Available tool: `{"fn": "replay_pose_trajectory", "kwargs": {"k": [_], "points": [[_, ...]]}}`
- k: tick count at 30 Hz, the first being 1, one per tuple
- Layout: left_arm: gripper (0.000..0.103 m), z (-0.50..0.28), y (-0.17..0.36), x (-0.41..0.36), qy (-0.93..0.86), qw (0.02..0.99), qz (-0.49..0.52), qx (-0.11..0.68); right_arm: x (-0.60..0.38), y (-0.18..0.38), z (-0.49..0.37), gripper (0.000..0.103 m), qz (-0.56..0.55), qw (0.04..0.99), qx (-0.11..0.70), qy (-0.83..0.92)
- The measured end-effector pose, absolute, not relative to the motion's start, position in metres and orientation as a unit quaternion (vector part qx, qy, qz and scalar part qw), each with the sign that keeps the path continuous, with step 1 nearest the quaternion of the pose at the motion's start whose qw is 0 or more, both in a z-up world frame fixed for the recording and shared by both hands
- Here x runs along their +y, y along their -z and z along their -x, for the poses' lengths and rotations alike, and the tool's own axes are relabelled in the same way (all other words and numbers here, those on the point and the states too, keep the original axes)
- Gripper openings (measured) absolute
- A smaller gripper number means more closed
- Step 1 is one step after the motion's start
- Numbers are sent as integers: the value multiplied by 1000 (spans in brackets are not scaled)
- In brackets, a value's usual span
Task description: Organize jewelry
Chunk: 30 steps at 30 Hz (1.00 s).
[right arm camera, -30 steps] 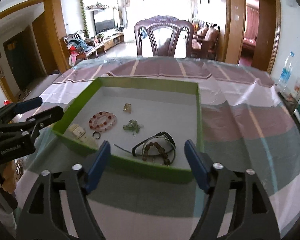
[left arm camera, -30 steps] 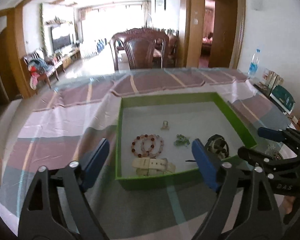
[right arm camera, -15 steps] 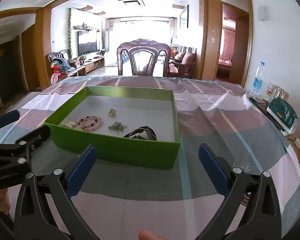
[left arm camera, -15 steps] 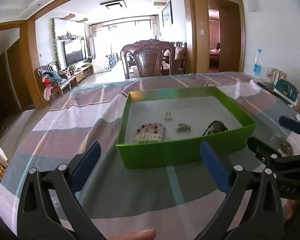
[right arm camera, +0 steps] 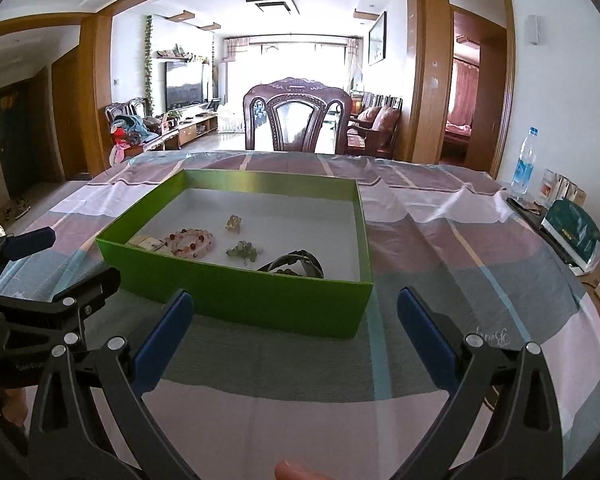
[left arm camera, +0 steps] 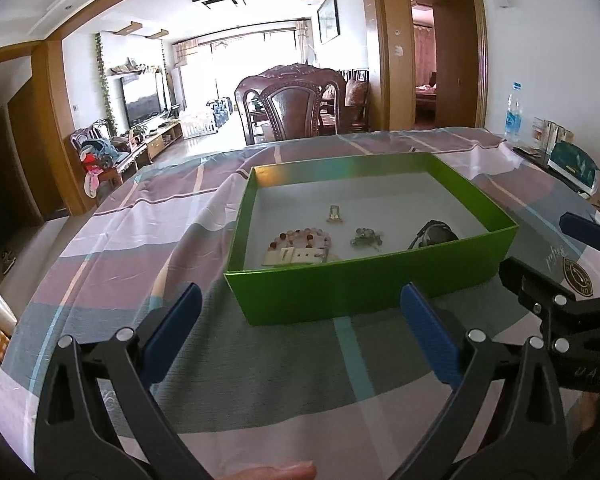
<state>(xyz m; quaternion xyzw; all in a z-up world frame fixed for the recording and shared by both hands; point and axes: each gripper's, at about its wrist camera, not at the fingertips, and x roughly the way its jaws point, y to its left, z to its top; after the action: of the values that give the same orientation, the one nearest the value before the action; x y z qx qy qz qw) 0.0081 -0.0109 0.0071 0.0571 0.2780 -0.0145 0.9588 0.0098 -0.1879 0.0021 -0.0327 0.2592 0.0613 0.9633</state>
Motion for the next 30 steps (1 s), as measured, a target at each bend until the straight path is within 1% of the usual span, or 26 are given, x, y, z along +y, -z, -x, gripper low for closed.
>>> {"fn": "replay_pose_trajectory", "kwargs": {"k": [30], "points": [[99, -7, -7, -10, 14, 959, -56, 278, -189, 2, -13, 100, 28, 961, 268, -55]]}}
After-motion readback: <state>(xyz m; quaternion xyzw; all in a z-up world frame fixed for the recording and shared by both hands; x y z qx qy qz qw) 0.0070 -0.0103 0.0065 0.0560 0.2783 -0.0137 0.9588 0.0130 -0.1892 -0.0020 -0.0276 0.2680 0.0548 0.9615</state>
